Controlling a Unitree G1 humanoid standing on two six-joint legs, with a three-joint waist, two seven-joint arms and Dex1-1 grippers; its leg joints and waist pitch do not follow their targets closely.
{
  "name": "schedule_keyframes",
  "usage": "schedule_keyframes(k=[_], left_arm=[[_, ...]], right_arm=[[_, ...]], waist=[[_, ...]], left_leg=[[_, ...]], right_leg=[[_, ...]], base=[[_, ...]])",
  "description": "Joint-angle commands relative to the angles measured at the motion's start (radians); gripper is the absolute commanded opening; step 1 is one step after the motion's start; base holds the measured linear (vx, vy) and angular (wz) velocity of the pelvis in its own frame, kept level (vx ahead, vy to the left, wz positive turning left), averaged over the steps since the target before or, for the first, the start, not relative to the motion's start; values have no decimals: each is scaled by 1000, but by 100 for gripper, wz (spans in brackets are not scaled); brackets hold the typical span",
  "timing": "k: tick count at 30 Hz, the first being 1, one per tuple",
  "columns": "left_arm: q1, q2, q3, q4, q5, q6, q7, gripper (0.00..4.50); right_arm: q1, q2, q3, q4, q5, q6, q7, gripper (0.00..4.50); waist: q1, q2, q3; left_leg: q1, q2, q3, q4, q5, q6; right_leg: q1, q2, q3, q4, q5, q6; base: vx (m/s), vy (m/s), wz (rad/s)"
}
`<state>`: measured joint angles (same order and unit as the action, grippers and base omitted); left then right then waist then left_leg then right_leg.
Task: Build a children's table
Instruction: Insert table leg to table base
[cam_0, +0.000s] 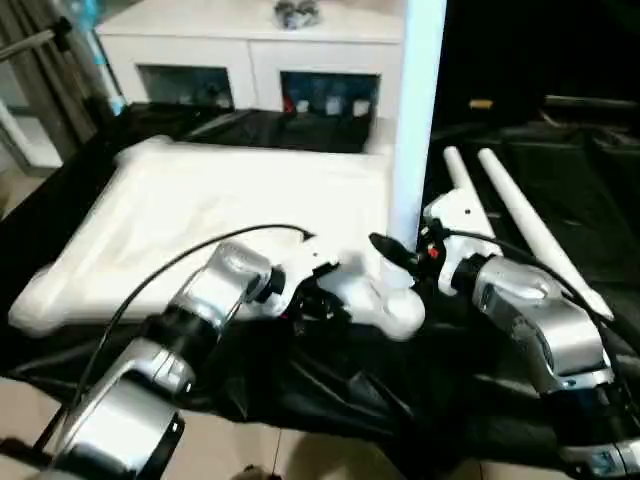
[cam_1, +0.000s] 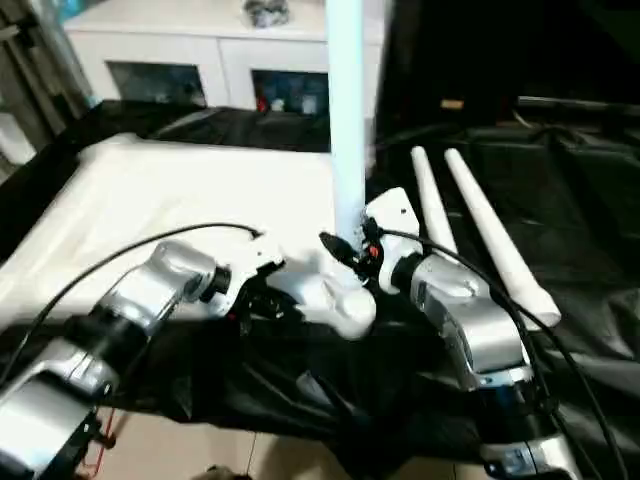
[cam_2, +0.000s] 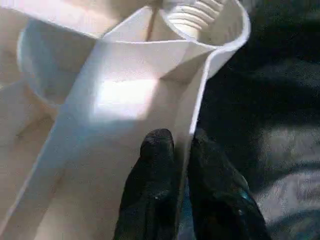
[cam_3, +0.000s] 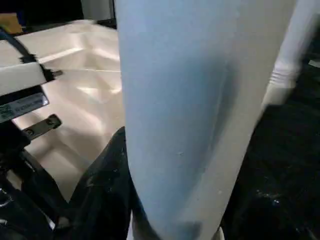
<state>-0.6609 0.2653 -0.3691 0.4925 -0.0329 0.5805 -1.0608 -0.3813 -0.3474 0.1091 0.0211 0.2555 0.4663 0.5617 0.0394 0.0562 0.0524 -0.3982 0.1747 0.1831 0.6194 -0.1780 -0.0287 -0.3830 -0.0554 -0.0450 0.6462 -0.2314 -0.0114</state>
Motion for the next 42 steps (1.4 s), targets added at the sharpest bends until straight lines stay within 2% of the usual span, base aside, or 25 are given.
schedule_keyframes(k=[1,2,4,5,6,7,9,11,12,14,18,23,27,31,32,35,38,42], left_arm=[[35,3,21,-57,13,52,61,24],[55,-7,29,-103,14,64,85,24],[95,-5,18,-154,26,-26,95,14],[95,-5,18,-154,26,-26,95,7],[130,-6,16,-180,24,-139,105,0],[140,-7,16,-181,22,-182,110,0],[154,-7,17,-177,27,-274,124,0],[159,-3,15,-180,26,-296,116,0],[165,3,12,-185,24,-305,105,0],[177,14,10,-186,12,-352,68,0],[184,22,13,-173,2,-377,44,0],[175,31,-3,-126,21,-411,41,0],[163,42,-14,-87,45,-424,34,0],[155,37,-4,-65,35,-432,29,0],[155,35,-2,-63,33,-433,29,0],[154,33,-1,-58,32,-438,30,0],[150,30,-5,-48,36,-446,32,0],[140,29,-7,-30,41,-453,31,0]], right_arm=[[5,3,-14,-10,3,-7,-7,188],[6,5,-19,-6,3,-7,-11,188],[9,10,-18,-1,-1,-12,-15,188],[9,10,-18,-1,-1,-12,-15,188],[8,18,-17,-2,-1,-9,-19,188],[6,21,-18,-5,1,-6,-20,188],[1,24,-21,-4,4,-1,-22,188],[-2,25,-27,-3,8,2,-23,188],[-3,28,-32,-1,13,8,-24,188],[-7,33,-36,4,21,17,-25,188],[-13,45,-36,11,31,25,-19,188],[-29,57,-42,33,53,55,-9,188],[-28,41,-28,13,62,111,17,188],[-22,38,-66,-30,124,174,32,188],[-19,33,-65,-34,130,183,40,188],[-12,21,-54,-38,128,190,57,188],[0,-1,-13,-19,81,182,67,188],[-3,-7,-4,-11,71,186,57,188]], waist=[[10,-15,-65],[10,-18,-65],[11,-16,-65],[13,-14,-66],[15,-18,-64],[13,-18,-62],[19,-14,-62],[23,-12,-63],[25,-16,-63],[27,-14,-64],[26,-9,-65],[24,-8,-62],[24,-10,-61],[27,-11,-59],[27,-7,-59],[27,-10,-60],[26,-10,-59],[24,-12,-52]], left_leg=[[23,55,-28,-70,-150,44],[22,57,-29,-71,-147,44],[20,54,-27,-70,-142,48],[22,56,-29,-71,-143,47],[20,54,-30,-71,-149,49],[20,55,-29,-73,-158,45],[23,55,-28,-74,-175,34],[26,57,-29,-77,-182,23],[27,57,-28,-78,-186,19],[24,57,-30,-80,-178,19],[24,57,-29,-80,-176,13],[27,57,-29,-82,-205,2],[26,56,-28,-83,-209,-1],[31,57,-29,-85,-227,-9],[30,58,-30,-86,-228,-11],[29,58,-29,-86,-223,-14],[26,57,-29,-85,-216,-12],[33,56,-31,-89,-274,-25]], right_leg=[[48,-90,45,-90,-91,-251],[49,-92,46,-88,-89,-252],[46,-89,47,-92,-91,-243],[45,-90,47,-91,-89,-241],[44,-90,47,-95,-97,-230],[44,-89,48,-94,-108,-225],[39,-89,49,-100,-149,-207],[36,-88,49,-97,-148,-199],[34,-88,50,-96,-143,-199],[35,-90,50,-93,-128,-198],[34,-90,49,-90,-101,-203],[32,-91,51,-94,-135,-203],[34,-92,52,-95,-149,-197],[31,-94,53,-101,-207,-184],[30,-93,53,-101,-209,-182],[31,-94,53,-100,-193,-185],[31,-94,53,-100,-190,-185],[26,-97,54,-113,-318,-163]], base=[[0,0,0],[0,0,0],[0,0,0],[0,0,0],[0,0,0],[0,0,0],[0,0,0],[0,0,0],[0,0,0],[0,0,0],[0,0,0],[0,0,0],[0,0,0],[0,0,0],[0,0,0],[0,0,0],[0,0,0],[0,0,0]])
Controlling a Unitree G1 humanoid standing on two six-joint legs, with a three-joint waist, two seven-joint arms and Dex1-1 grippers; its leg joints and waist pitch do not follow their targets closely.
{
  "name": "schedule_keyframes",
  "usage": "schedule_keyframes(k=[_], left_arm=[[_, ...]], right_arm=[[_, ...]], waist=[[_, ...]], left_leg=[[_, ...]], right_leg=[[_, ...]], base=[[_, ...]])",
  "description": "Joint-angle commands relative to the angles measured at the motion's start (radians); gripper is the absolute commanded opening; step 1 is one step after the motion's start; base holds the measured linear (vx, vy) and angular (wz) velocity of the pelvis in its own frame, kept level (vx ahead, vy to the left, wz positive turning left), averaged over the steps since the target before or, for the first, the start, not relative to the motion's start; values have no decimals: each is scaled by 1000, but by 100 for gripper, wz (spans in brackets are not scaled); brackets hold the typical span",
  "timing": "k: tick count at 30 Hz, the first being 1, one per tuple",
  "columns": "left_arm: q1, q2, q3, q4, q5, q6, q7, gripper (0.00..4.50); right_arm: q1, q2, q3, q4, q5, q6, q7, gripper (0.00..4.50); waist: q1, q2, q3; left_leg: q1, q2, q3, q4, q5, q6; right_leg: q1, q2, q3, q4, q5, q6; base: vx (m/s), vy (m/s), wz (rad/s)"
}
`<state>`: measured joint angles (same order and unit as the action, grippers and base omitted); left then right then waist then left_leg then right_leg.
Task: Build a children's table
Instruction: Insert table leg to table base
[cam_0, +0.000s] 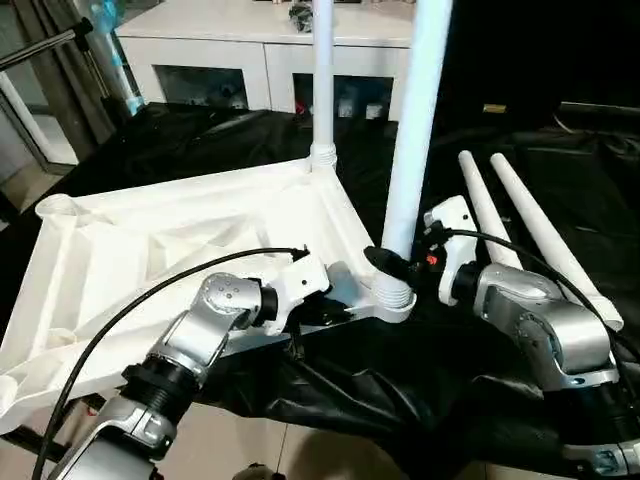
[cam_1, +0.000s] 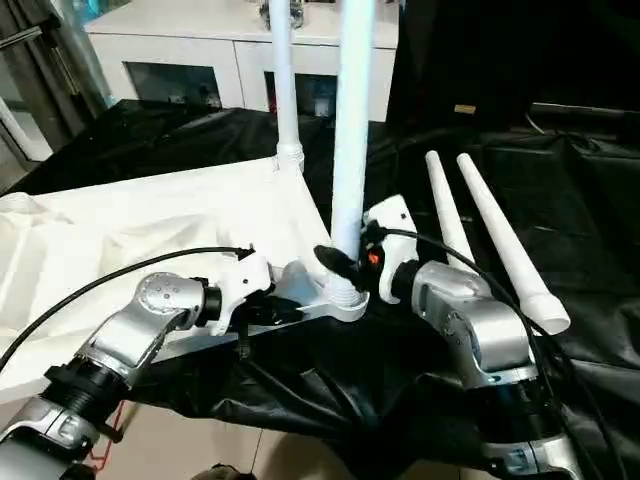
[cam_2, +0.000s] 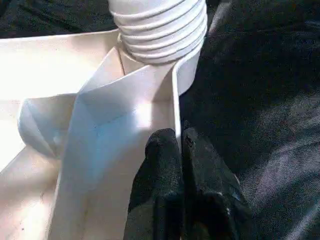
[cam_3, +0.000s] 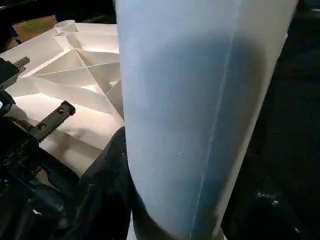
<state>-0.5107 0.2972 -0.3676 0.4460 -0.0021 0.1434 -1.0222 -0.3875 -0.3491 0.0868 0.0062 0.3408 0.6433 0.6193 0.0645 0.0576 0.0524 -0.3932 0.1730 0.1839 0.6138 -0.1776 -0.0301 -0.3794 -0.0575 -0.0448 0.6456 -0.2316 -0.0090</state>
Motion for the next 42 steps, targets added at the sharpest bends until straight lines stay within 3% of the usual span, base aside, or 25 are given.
schedule_keyframes(k=[1,3,11,19,26,27,29,30,32,33,34,35,37,38,39,42], left_arm=[[-11,-3,-8,18,10,-19,-10,0],[-10,-1,-8,13,5,-20,-20,0],[-17,4,-15,17,5,-26,-40,0],[-19,5,-13,23,10,-33,-36,0],[-26,0,0,32,11,-35,-13,0],[-27,-1,1,34,12,-36,-11,0],[-31,-2,3,41,15,-40,-8,0],[-33,-3,3,42,15,-40,-8,0],[-36,-4,4,46,16,-42,-7,0],[-38,-4,4,49,16,-43,-6,0],[-41,-5,5,53,18,-47,-4,0],[-46,-7,6,59,20,-49,-2,0],[-52,-9,7,67,22,-52,2,0],[-54,-10,7,71,23,-55,4,0],[-57,-11,7,75,24,-56,5,0],[-61,-13,7,80,26,-58,9,0]], right_arm=[[2,-6,18,4,-14,9,-1,188],[-1,-5,15,16,-17,-2,-4,188],[-28,22,18,112,-33,-43,2,188],[-44,44,-13,168,-1,-53,27,188],[26,45,-71,161,32,-76,26,188],[38,46,-77,157,32,-82,25,188],[77,56,-103,148,39,-107,17,187],[83,59,-110,148,42,-110,13,187],[98,67,-123,152,49,-121,8,187],[106,72,-130,156,53,-128,7,187],[117,77,-137,161,57,-140,5,187],[131,84,-143,166,59,-157,2,187],[155,98,-152,174,62,-185,-7,187],[165,105,-157,175,62,-196,-12,187],[178,112,-159,180,55,-213,-21,187],[217,123,-154,176,34,-260,-32,187]], waist=[[-1,-13,-53],[-2,-13,-53],[-1,-9,-58],[-3,-11,-54],[5,-13,-56],[7,-6,-57],[11,-11,-57],[12,-2,-56],[13,-9,-56],[15,-7,-56],[17,5,-55],[17,7,-55],[16,1,-56],[16,2,-56],[15,10,-55],[14,9,-55]], left_leg=[[29,58,-32,-83,-277,-26],[28,59,-33,-85,-277,-29],[24,58,-30,-82,-228,-13],[28,59,-31,-86,-270,-20],[27,60,-28,-86,-240,-7],[25,59,-29,-86,-231,-6],[26,60,-28,-87,-234,-3],[26,60,-29,-88,-236,-5],[27,59,-28,-88,-243,-6],[29,60,-29,-90,-254,-10],[31,61,-30,-90,-262,-13],[32,60,-30,-90,-276,-17],[31,62,-31,-94,-282,-17],[32,62,-31,-95,-282,-16],[31,62,-33,-97,-288,-18],[36,64,-33,-101,-314,-25]], right_leg=[[22,-95,54,-113,-328,-162],[21,-93,55,-114,-330,-156],[25,-92,53,-105,-215,-191],[23,-93,54,-113,-294,-179],[23,-94,55,-114,-270,-176],[25,-94,54,-112,-258,-176],[25,-93,54,-114,-256,-172],[24,-95,54,-113,-260,-171],[24,-94,53,-117,-273,-168],[22,-95,53,-118,-295,-165],[20,-96,54,-119,-305,-163],[19,-97,55,-122,-312,-159],[20,-95,53,-123,-308,-156],[20,-95,53,-123,-306,-156],[20,-96,52,-123,-313,-155],[19,-97,52,-129,-327,-152]], base=[[0,0,0],[0,0,0],[0,0,0],[0,0,0],[0,0,0],[0,0,0],[0,0,0],[0,0,0],[0,0,0],[0,0,0],[0,0,0],[0,0,0],[0,0,0],[0,0,0],[0,0,0],[0,0,0]])
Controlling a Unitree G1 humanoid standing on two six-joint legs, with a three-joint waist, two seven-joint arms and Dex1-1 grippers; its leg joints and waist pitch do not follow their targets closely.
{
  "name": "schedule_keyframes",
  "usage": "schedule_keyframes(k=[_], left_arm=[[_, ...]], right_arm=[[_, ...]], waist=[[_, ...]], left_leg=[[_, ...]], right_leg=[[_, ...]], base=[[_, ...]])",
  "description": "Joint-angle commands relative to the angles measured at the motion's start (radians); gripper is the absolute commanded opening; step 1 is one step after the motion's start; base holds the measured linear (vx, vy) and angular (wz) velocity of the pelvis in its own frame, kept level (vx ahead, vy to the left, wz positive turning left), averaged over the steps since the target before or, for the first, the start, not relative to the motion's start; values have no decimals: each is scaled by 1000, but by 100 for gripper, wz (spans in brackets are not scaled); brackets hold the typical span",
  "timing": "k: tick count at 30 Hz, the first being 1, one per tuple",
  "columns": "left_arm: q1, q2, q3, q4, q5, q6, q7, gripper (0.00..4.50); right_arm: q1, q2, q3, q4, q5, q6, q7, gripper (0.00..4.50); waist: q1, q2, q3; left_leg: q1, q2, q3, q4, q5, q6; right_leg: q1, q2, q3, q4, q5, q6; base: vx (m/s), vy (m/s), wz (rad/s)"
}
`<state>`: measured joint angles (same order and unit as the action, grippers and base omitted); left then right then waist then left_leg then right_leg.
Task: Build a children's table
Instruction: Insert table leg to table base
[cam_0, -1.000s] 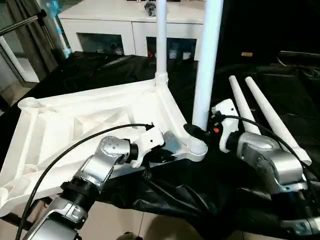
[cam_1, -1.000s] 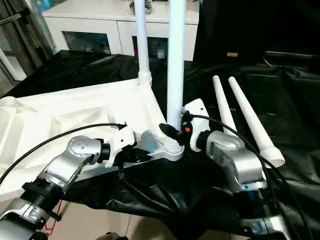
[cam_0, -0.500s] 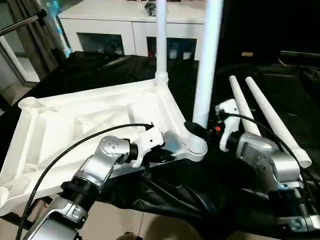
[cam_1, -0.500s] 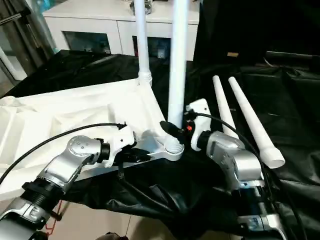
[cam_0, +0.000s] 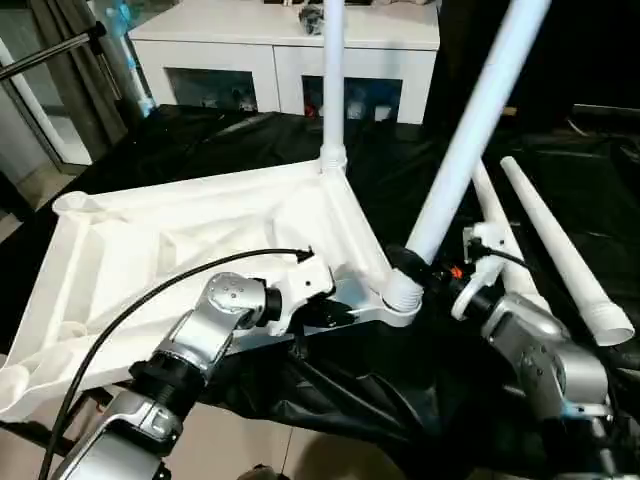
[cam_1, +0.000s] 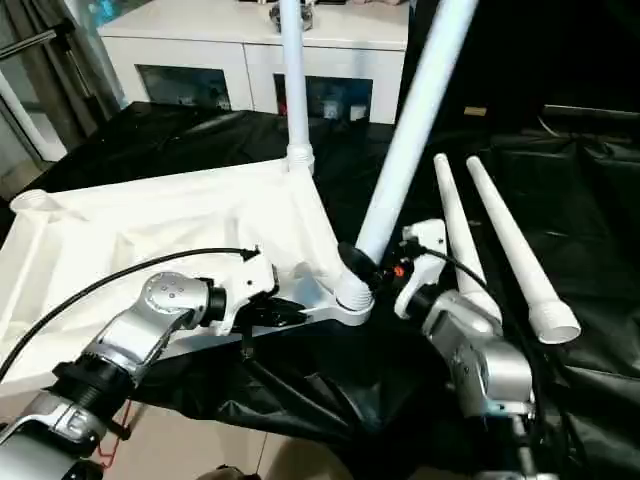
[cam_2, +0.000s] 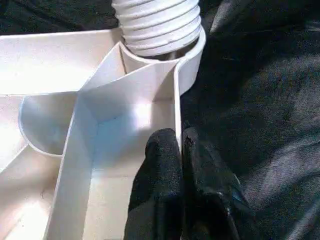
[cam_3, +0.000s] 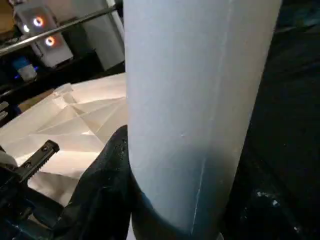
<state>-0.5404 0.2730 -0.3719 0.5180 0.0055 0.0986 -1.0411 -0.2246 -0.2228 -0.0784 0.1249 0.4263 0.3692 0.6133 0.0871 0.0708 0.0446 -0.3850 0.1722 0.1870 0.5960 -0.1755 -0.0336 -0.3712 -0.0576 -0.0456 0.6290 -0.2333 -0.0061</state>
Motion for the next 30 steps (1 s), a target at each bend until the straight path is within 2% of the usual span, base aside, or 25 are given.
schedule_keyframes(k=[1,4,5,9,12,16,17,19,20,22,23,25,26,30], left_arm=[[-32,11,11,10,19,-14,29,0],[-33,12,12,14,21,-19,30,0],[-34,12,13,17,23,-21,32,0],[-36,10,15,25,25,-26,35,0],[-39,7,15,32,27,-31,38,0],[-41,4,13,36,28,-38,39,0],[-41,4,11,37,29,-40,39,0],[-41,3,10,38,32,-43,39,0],[-41,3,10,38,32,-43,39,0],[-39,0,10,38,34,-45,41,0],[-38,0,10,37,34,-44,42,0],[-36,1,11,36,34,-46,42,0],[-36,1,11,36,34,-46,43,0],[-40,0,11,44,33,-53,42,0]], right_arm=[[67,-1,15,49,-57,2,-26,187],[89,-5,33,11,-71,-21,-26,187],[98,-6,38,-11,-78,-36,-30,187],[124,-11,45,-46,-87,-67,-31,187],[142,-20,66,-68,-103,-85,-25,187],[131,-34,102,-88,-130,-79,-21,187],[123,-43,115,-94,-140,-77,-14,187],[114,-58,134,-103,-149,-72,-2,187],[113,-60,135,-105,-149,-71,0,187],[105,-79,150,-118,-148,-59,19,187],[102,-87,154,-122,-144,-53,30,187],[100,-102,162,-130,-135,-39,55,187],[99,-106,163,-130,-133,-35,61,187],[86,-123,178,-115,-125,-24,104,187]], waist=[[-10,-4,-47],[-10,-3,-46],[-12,-7,-45],[-10,-7,-44],[-7,-9,-46],[-9,-9,-46],[-11,-12,-46],[-12,-11,-46],[-13,-16,-45],[-12,-15,-45],[-13,-22,-44],[-11,-19,-45],[-11,-22,-45],[-12,-21,-43]], left_leg=[[28,66,-38,-86,-320,-24],[29,67,-38,-89,-334,-24],[28,65,-37,-88,-336,-23],[30,65,-37,-88,-339,-20],[30,67,-35,-88,-316,-12],[23,66,-34,-89,-286,-4],[23,66,-34,-89,-289,-3],[23,65,-34,-88,-291,-4],[24,66,-33,-88,-292,-2],[25,66,-32,-87,-289,3],[24,67,-32,-87,-285,6],[22,66,-32,-86,-272,11],[22,66,-31,-85,-269,14],[24,66,-31,-85,-278,14]], right_leg=[[12,-97,52,-110,-313,-157],[12,-97,53,-111,-308,-158],[14,-98,54,-113,-317,-156],[10,-101,56,-120,-364,-144],[10,-99,58,-118,-336,-145],[16,-96,55,-112,-280,-153],[16,-96,55,-113,-284,-152],[18,-98,55,-112,-292,-152],[17,-97,55,-113,-297,-152],[16,-97,56,-114,-308,-151],[17,-97,56,-114,-305,-151],[19,-98,56,-113,-298,-151],[18,-98,56,-113,-301,-150],[16,-98,56,-117,-328,-148]], base=[[0,0,0],[0,0,0],[0,0,0],[0,0,0],[0,0,0],[0,0,0],[0,0,0],[0,0,0],[0,0,0],[0,0,0],[0,0,0],[0,0,0],[0,0,0],[0,0,0]])
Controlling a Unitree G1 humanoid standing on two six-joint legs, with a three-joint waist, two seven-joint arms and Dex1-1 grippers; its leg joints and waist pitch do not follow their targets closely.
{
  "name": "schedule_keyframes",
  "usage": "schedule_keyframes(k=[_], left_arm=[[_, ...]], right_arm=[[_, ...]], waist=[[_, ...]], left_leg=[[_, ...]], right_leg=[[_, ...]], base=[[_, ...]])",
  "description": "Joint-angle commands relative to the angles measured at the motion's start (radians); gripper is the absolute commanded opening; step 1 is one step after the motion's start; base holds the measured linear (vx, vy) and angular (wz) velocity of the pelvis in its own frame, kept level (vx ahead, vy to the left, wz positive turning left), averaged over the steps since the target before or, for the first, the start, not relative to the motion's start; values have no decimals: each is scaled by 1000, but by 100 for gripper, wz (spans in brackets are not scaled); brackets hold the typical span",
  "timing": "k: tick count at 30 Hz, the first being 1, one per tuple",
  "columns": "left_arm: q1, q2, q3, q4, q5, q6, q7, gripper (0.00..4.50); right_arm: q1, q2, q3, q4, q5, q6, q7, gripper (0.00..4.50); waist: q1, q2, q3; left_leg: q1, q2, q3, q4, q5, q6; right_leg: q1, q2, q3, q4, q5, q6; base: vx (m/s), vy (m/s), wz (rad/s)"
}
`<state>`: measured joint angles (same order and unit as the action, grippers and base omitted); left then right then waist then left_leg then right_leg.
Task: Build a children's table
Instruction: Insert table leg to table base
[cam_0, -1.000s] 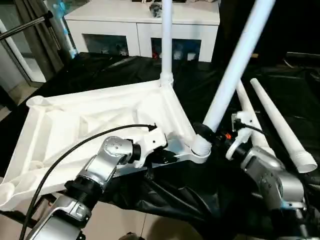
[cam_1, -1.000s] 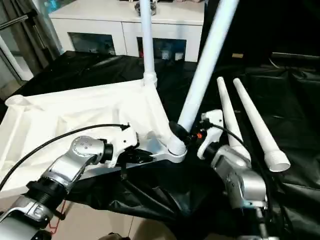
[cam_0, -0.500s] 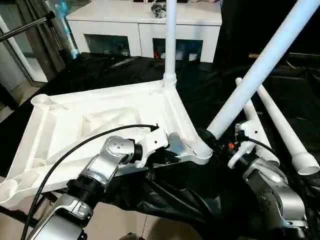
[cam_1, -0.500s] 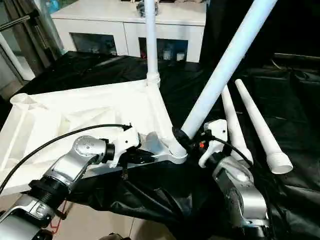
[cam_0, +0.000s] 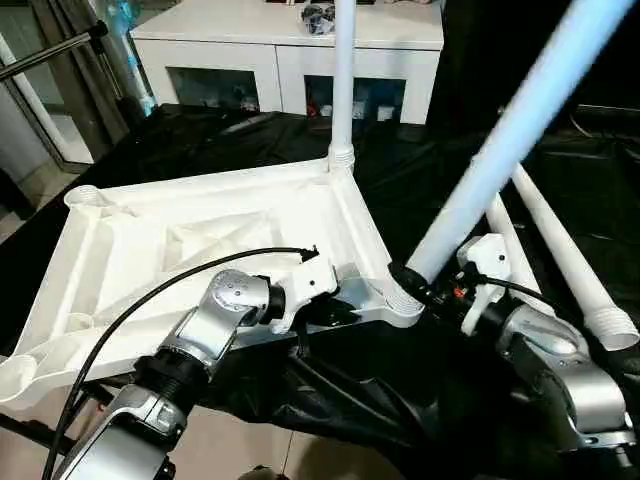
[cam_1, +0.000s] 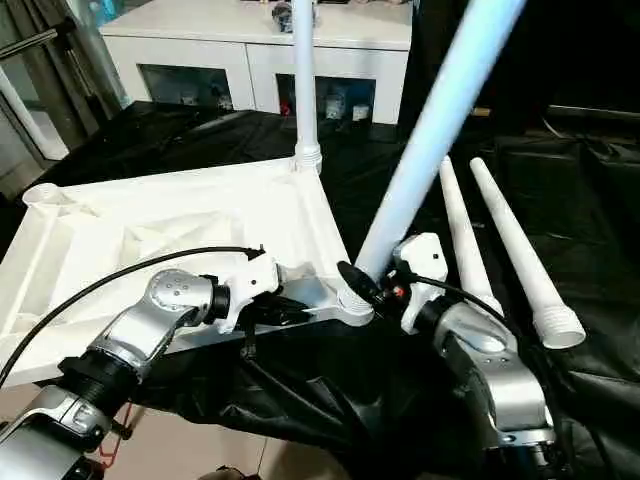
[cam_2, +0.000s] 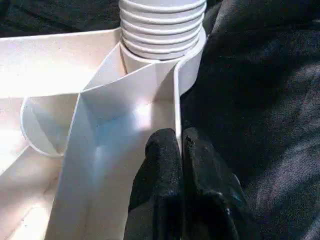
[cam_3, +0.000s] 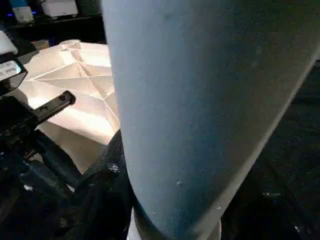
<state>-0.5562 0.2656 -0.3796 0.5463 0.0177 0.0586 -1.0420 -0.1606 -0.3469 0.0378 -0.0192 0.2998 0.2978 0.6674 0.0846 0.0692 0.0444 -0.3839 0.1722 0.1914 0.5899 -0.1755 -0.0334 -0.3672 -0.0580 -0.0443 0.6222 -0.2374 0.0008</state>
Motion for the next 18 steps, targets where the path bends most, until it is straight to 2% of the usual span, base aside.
schedule_keyframes(k=[1,2,6,7,8,9,10,11,13,14,15,18], left_arm=[[-26,8,19,17,20,-15,41,0],[-27,7,19,17,20,-18,38,0],[-28,8,18,15,11,-28,18,0],[-26,12,13,5,3,-32,-9,0],[-26,12,13,5,3,-32,-9,0],[-25,13,12,2,2,-31,-14,0],[-23,17,7,-6,0,-31,-29,0],[-21,22,3,-15,-2,-33,-44,0],[-21,24,0,-20,-3,-34,-51,0],[-22,28,-1,-25,-5,-36,-60,0],[-25,34,-2,-33,-7,-33,-69,0],[-35,42,0,-39,-11,-32,-84,0]], right_arm=[[14,-5,67,41,3,47,68,187],[5,-8,71,53,4,44,81,187],[-29,-10,82,107,8,43,118,187],[-59,-19,102,154,5,49,167,187],[-59,-19,102,154,5,49,167,187],[-67,-22,108,165,-1,49,176,187],[-88,-29,127,194,-12,50,207,187],[-110,-36,145,220,-25,50,236,187],[-120,-38,153,231,-31,50,249,187],[-132,-43,163,242,-36,51,268,187],[-139,-51,176,244,-44,47,286,187],[-152,-64,195,246,-49,49,327,187]], waist=[[-9,-19,-44],[-10,-17,-44],[-12,-19,-45],[-13,-14,-44],[-18,-15,-46],[-19,-12,-45],[-21,-13,-45],[-27,-18,-46],[-29,-15,-47],[-30,-16,-49],[-30,-23,-50],[-30,-19,-52]], left_leg=[[23,66,-35,-79,-279,13],[22,66,-36,-79,-279,12],[22,65,-35,-76,-271,16],[22,65,-35,-77,-273,16],[20,64,-36,-76,-277,14],[21,65,-36,-77,-276,15],[23,66,-35,-76,-280,14],[16,63,-37,-76,-268,17],[20,64,-34,-73,-262,25],[18,65,-34,-73,-249,30],[16,65,-34,-73,-237,35],[17,66,-33,-71,-222,41]], right_leg=[[12,-97,55,-110,-325,-155],[13,-97,54,-108,-319,-157],[13,-97,54,-108,-303,-167],[14,-98,54,-108,-304,-170],[17,-97,52,-107,-300,-177],[15,-96,53,-107,-291,-178],[14,-96,52,-107,-286,-182],[22,-96,50,-102,-265,-193],[19,-96,51,-103,-260,-196],[21,-95,50,-101,-241,-201],[23,-94,49,-98,-215,-207],[23,-93,47,-93,-177,-218]], base=[[0,0,0],[0,0,0],[0,0,0],[0,0,0],[0,0,0],[0,0,0],[0,0,0],[0,0,0],[0,0,0],[0,0,0],[0,0,0],[0,0,0]])
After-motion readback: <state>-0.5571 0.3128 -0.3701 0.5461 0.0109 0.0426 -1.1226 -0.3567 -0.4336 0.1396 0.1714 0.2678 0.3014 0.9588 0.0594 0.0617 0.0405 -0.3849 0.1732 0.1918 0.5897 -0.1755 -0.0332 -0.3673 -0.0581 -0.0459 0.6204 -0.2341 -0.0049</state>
